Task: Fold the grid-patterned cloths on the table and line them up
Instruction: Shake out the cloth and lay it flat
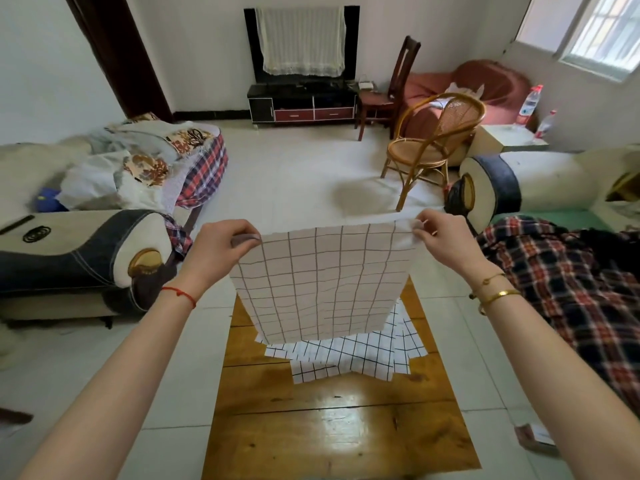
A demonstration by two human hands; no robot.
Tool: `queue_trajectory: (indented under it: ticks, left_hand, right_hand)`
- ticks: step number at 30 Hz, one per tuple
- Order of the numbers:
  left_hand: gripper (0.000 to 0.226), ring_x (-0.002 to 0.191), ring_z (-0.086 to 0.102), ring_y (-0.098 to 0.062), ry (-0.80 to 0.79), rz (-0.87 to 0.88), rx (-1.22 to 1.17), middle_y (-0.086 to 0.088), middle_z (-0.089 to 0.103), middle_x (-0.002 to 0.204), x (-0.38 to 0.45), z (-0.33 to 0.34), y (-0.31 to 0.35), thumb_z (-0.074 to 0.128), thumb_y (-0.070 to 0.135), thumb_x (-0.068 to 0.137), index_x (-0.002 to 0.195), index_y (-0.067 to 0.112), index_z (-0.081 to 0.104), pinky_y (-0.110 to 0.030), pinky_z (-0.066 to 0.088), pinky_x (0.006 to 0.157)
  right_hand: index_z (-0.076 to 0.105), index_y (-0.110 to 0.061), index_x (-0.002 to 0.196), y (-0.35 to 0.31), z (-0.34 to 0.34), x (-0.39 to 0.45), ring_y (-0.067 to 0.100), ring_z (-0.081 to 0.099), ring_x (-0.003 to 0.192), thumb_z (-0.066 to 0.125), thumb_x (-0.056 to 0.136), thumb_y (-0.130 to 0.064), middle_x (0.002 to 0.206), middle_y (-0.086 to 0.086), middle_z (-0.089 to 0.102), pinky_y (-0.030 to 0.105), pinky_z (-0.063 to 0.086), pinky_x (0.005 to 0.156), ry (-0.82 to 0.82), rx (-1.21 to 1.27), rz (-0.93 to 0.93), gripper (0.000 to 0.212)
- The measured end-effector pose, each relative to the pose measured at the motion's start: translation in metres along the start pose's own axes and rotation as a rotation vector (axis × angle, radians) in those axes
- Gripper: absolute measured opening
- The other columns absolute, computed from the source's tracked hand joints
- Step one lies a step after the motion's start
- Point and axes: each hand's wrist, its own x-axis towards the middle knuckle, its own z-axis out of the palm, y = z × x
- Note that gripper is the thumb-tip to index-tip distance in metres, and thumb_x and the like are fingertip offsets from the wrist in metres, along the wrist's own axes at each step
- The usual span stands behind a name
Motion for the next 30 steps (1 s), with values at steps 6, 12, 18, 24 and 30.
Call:
queue_trajectory:
  ticks: [6,12,18,24,30]
  left_hand:
    - [0.006,0.081,0.065,-0.003,-0.039,0.001,0.004,0.012,0.071,0.084,-0.006,-0.021,0.009,0.073,0.019,0.084,0.09,0.021,0.073,-0.026,0.054,0.078]
    - [0.009,0.077,0.065,0.0,-0.101,-0.056,-0.047,0.016,0.071,0.081,-0.015,-0.037,0.01,0.076,0.026,0.08,0.089,0.023,0.074,-0.021,0.053,0.074]
    - [0.014,0.077,0.067,0.0,-0.147,-0.063,-0.088,0.011,0.073,0.081,-0.021,-0.047,0.012,0.079,0.024,0.077,0.089,0.018,0.077,-0.014,0.053,0.074]
    - [0.015,0.078,0.069,-0.006,-0.25,-0.09,-0.15,0.01,0.074,0.081,-0.025,-0.055,0.01,0.079,0.025,0.075,0.089,0.02,0.077,-0.02,0.055,0.074]
    - [0.013,0.069,0.064,0.002,-0.319,-0.171,-0.201,0.01,0.073,0.079,-0.017,-0.057,0.008,0.079,0.022,0.075,0.088,0.019,0.077,-0.01,0.047,0.062]
  right_hand:
    - [0.064,-0.01,0.095,-0.008,-0.02,-0.005,0.02,0.06,0.078,0.053,0.095,-0.024,0.083,0.005,0.065,0.041,0.052,0.074,-0.05,-0.011,-0.08,0.018]
    - [0.066,-0.01,0.096,-0.008,-0.031,-0.013,0.013,0.059,0.075,0.054,0.094,-0.021,0.082,0.003,0.065,0.031,0.05,0.074,-0.116,0.036,-0.086,0.017]
    - [0.065,-0.015,0.092,-0.009,-0.034,-0.022,0.007,0.06,0.071,0.054,0.093,-0.022,0.077,-0.002,0.064,0.018,0.043,0.064,-0.181,0.089,-0.067,0.013]
    - [0.066,-0.015,0.088,-0.01,-0.043,-0.03,0.009,0.062,0.068,0.057,0.092,-0.02,0.077,-0.001,0.065,0.02,0.049,0.063,-0.243,0.143,-0.071,0.012]
    - [0.067,-0.014,0.088,-0.006,-0.043,-0.029,0.001,0.06,0.065,0.059,0.091,-0.021,0.078,-0.002,0.065,0.02,0.049,0.063,-0.304,0.213,-0.069,0.011]
